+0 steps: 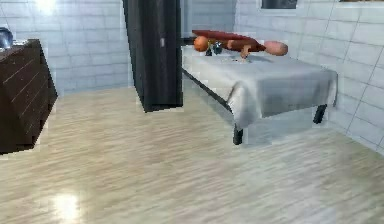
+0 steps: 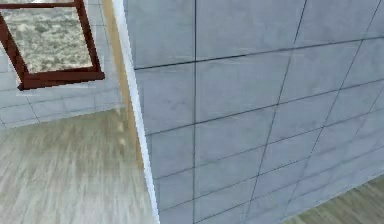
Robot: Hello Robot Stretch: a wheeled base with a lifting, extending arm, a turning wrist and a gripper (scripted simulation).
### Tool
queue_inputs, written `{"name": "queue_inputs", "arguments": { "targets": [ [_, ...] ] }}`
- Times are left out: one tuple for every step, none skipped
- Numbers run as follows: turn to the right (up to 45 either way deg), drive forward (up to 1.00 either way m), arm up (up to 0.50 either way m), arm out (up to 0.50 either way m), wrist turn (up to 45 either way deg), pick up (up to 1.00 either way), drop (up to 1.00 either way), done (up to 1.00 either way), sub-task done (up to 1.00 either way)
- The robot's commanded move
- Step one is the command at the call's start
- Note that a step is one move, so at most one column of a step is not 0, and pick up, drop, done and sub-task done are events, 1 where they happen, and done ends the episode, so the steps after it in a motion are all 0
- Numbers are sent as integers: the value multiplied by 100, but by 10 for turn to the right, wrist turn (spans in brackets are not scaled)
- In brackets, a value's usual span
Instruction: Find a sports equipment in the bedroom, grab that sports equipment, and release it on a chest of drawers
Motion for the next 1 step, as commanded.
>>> {"name": "queue_inputs", "arguments": {
  "targets": [
    [0,100,0,0,0,0,0,0,0]
  ]
}}
